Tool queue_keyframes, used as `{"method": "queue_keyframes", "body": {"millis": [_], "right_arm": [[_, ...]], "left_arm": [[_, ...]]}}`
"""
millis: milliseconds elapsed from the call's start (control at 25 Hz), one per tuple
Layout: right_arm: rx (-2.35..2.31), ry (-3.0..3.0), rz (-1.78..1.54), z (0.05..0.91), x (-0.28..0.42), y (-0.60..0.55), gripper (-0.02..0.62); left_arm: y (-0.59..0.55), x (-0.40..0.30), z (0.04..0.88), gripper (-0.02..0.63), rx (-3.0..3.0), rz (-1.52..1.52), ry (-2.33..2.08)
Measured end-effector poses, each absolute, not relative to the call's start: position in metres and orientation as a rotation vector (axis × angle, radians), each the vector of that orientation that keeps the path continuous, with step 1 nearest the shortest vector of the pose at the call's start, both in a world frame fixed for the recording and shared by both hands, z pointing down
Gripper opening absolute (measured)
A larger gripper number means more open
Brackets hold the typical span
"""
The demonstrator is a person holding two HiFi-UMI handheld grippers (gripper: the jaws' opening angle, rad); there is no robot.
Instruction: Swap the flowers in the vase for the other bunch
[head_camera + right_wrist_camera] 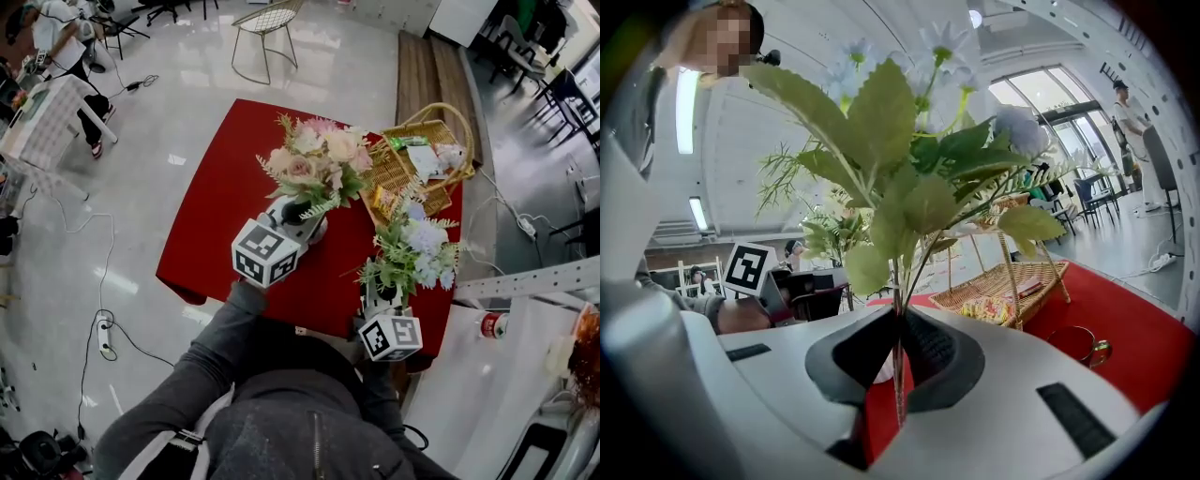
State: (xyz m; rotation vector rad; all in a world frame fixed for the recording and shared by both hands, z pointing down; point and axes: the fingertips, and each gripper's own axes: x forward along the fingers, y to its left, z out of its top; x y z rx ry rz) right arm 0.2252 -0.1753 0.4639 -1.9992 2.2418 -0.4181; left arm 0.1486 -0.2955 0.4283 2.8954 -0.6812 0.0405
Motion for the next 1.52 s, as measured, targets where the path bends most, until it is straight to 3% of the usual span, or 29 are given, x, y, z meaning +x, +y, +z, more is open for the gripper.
{"method": "queue_keyframes", "body": {"millis": [640,1160,1520], "right_arm": [[-1.989,2.247,-0.407,0.462,0.223,-0.174,0.029],[-1.984,2.238,-0.418,0.462,0.222,-0.175,0.029],[-1.985,2.249,-0.405,0.463,0.222,-0.175,0.029]], "left_arm": [[-0.287,0.146,0.454,0.051,2.985,0.284,-0.81],[-0.287,0.139,0.452,0.162,3.015,0.304,-0.841],[-0.28,0.139,0.456,0.176,3.039,0.344,-0.819]]}}
